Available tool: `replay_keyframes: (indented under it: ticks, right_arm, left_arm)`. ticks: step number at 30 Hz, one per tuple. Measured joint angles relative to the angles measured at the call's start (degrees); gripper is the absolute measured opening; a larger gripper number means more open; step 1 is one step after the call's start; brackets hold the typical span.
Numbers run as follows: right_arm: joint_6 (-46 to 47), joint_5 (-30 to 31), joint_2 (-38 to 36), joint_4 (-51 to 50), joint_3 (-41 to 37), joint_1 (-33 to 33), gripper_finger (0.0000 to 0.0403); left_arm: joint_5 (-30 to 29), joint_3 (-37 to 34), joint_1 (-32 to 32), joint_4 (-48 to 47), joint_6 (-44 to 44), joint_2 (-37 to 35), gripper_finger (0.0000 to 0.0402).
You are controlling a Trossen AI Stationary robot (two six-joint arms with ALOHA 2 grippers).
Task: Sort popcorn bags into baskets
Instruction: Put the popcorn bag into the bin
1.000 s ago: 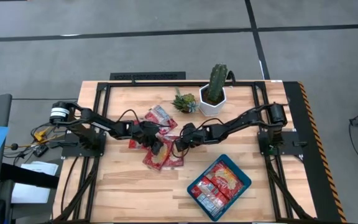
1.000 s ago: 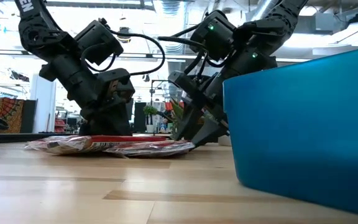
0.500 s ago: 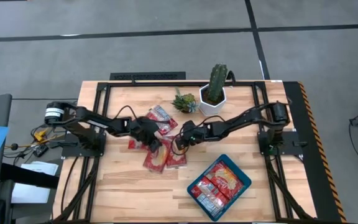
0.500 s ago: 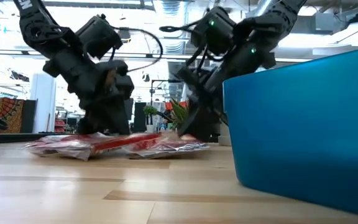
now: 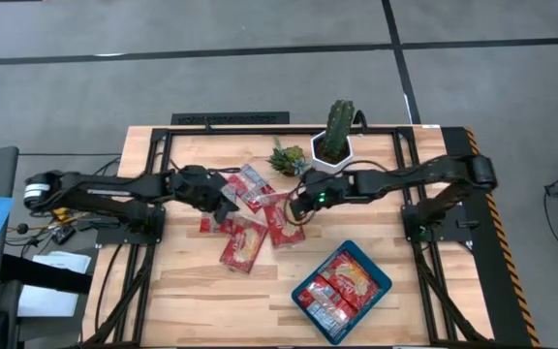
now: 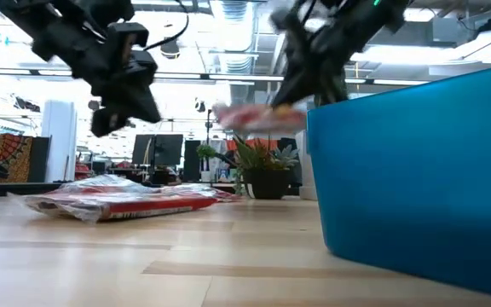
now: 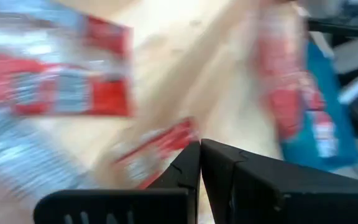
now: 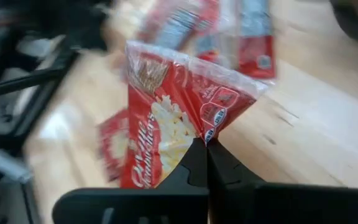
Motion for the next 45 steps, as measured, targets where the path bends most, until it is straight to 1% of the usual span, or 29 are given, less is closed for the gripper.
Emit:
replay_keyframes:
  ticks: [3, 5, 8, 10, 15, 18, 21, 28, 31, 34, 39, 42, 45]
  right_arm:
    - [-2.5, -0.6, -5.1, -2.3, 0.0, 2.4, 0.0001]
    - [-4.8, -1.5, -8.1, -3.8, 0.0, 5.1, 0.0001]
    - [-5.7, -2.8, -11.3, -8.4, 0.0, 10.5, 0.0001]
    - [-4.1, -3.2, -12.1, -10.9, 0.0, 14.5, 0.0001]
    - [1.9, -2.7, -11.3, -11.0, 0.0, 24.1, 0.0001]
    - [5.5, -1.7, -9.1, -11.6, 0.0, 28.3, 0.0001]
    - [8.6, -1.7, -6.2, -11.5, 0.0, 31.0, 0.0001]
    - [13.6, -1.7, 0.1, -11.4, 0.0, 33.6, 0.0003]
    - [15.1, -2.1, 1.9, -12.4, 0.0, 33.6, 0.0015]
    - [15.7, -4.8, 3.3, -11.9, 0.0, 33.6, 0.0041]
    - [14.4, -9.1, 4.2, -10.7, 0.0, 33.3, 0.0101]
    - [12.9, -9.4, 2.0, -11.7, 0.0, 32.3, 0.0137]
    - [11.9, -9.3, -2.2, -15.2, 0.0, 30.1, 0.0166]
  left_arm:
    - [-5.4, 0.0, 0.2, -6.5, 1.1, -4.6, 0.0001]
    - [-8.1, 0.0, 0.3, -8.7, 1.2, -6.7, 0.0001]
    - [-10.0, 0.0, 0.2, -9.9, 1.6, -8.6, 0.0001]
    - [-10.7, 0.0, 0.2, -10.6, 2.1, -9.0, 0.0001]
    - [-10.9, 0.0, 0.2, -10.6, 2.3, -8.5, 0.0001]
    - [-10.9, 0.0, 0.2, -11.0, 3.0, -8.2, 0.0001]
    - [-10.9, 0.0, 0.2, -11.2, 3.6, -7.8, 0.0001]
    - [-10.8, 0.0, 0.2, -11.3, 3.7, -7.4, 0.0001]
    - [-10.7, 0.0, 0.2, -11.4, 4.1, -7.4, 0.0001]
    - [-10.7, 0.0, 0.2, -11.8, 4.2, -7.4, 0.0001]
    - [-11.0, 0.0, 0.2, -12.8, 5.0, -7.4, 0.0001]
    - [-12.6, 0.0, 0.2, -16.8, 5.8, -7.4, 0.0001]
    - [-13.5, 0.0, 0.2, -21.7, 5.5, -7.4, 0.0001]
